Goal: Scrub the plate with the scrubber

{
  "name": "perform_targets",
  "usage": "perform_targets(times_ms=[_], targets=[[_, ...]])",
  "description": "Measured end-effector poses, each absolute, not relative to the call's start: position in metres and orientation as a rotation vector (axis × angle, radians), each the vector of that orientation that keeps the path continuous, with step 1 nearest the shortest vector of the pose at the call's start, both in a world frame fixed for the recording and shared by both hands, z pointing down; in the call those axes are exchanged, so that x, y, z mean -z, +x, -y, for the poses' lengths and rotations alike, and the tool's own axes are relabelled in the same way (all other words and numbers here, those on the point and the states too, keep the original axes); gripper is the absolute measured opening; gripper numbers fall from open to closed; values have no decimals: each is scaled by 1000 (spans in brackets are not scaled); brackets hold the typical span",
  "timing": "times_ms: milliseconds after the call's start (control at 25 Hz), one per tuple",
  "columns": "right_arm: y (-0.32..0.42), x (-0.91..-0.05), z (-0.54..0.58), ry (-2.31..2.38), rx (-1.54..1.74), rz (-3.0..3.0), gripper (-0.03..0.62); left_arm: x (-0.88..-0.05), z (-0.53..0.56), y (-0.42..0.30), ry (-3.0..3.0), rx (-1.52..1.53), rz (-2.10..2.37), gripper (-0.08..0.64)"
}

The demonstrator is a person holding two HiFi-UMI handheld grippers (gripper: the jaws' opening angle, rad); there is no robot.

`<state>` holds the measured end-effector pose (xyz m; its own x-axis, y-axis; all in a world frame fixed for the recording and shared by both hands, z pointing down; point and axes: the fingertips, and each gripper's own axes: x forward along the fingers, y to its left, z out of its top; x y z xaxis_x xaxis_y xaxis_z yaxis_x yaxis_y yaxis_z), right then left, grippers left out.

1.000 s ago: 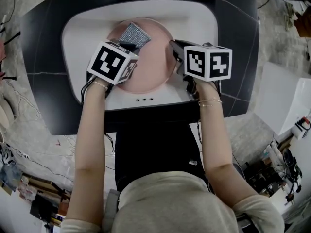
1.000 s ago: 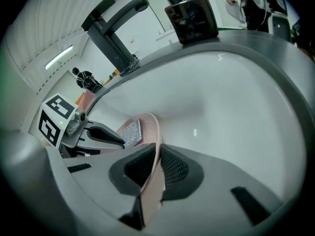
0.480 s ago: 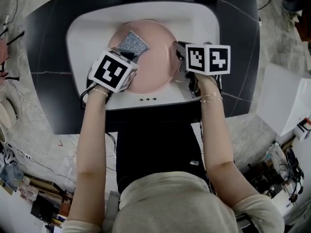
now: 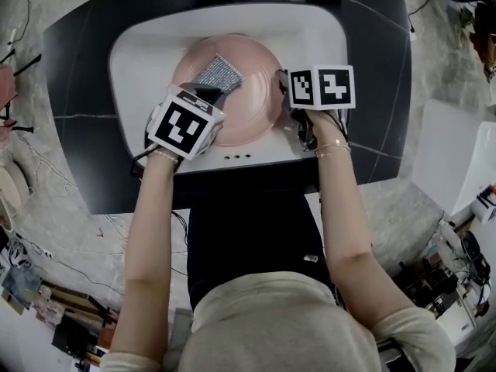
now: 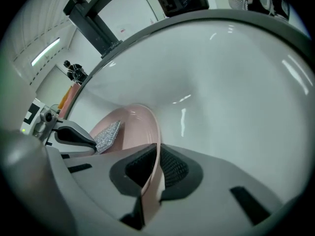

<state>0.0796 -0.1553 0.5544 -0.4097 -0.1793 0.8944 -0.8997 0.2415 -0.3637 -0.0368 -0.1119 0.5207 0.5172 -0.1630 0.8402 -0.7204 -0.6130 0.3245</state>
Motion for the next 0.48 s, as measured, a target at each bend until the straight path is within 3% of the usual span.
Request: perform_targets(times_ms=[200,480], targets=[[81,-562,149,949,-1164,1703,37,-507,111,-36,2100,-1036,722,32],[77,-545,157,991,-1135,1709,133,-471,114,-39,2130,-952,769,32]])
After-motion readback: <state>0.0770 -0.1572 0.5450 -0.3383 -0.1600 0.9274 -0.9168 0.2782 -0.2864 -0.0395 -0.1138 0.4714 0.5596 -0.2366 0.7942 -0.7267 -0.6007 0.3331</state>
